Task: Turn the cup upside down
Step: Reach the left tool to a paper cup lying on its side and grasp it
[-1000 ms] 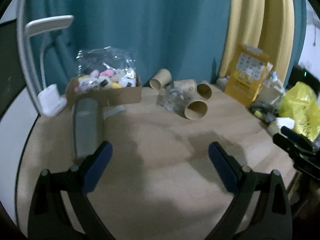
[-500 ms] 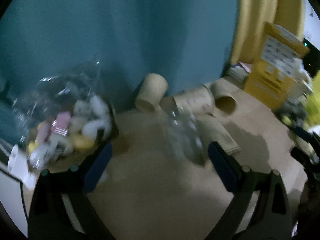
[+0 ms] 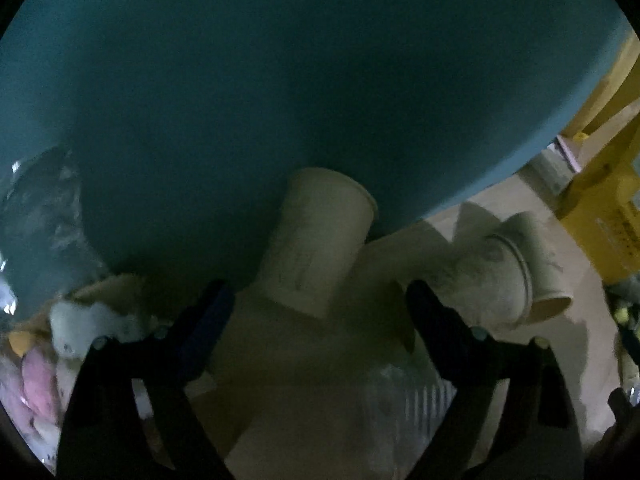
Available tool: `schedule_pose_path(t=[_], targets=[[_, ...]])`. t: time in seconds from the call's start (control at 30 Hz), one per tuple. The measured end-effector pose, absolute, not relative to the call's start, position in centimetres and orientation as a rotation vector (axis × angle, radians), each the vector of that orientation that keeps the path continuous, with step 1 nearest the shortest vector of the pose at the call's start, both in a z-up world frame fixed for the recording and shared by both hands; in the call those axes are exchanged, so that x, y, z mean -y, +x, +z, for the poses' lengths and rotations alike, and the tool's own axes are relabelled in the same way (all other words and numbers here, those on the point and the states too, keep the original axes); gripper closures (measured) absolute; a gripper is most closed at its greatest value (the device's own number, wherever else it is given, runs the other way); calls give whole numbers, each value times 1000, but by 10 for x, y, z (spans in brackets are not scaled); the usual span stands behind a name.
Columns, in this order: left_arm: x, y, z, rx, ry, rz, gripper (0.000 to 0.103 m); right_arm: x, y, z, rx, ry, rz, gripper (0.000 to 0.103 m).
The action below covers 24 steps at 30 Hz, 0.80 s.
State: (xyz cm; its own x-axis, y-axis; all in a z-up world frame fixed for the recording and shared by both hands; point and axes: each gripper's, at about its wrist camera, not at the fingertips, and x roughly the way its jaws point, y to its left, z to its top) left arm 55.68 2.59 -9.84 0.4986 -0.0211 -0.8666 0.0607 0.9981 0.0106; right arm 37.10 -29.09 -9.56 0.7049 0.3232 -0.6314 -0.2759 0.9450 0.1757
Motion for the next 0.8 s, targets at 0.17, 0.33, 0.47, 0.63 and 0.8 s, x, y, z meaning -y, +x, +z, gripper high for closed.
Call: schedule_pose_path(t=[0.17,0.33,0.47,0.63,0.8], targets=[[-21,574,-106,-1061,74,-35,16,290,385,-103,-726,84,326,21],[-26,584,-119,-1105,62,-23,29,286,387,-110,-744,88,328,21],[-23,587,-128,-1117,72,-29,29,285,385,-108,-743,86,323,21],[-10,593,-132,-1113,100,-66,38,287,383,-106,-737,88,307,21],[-1,592,-131,-1090,104,-75,40,288,377,-102,-718,77,293,21]])
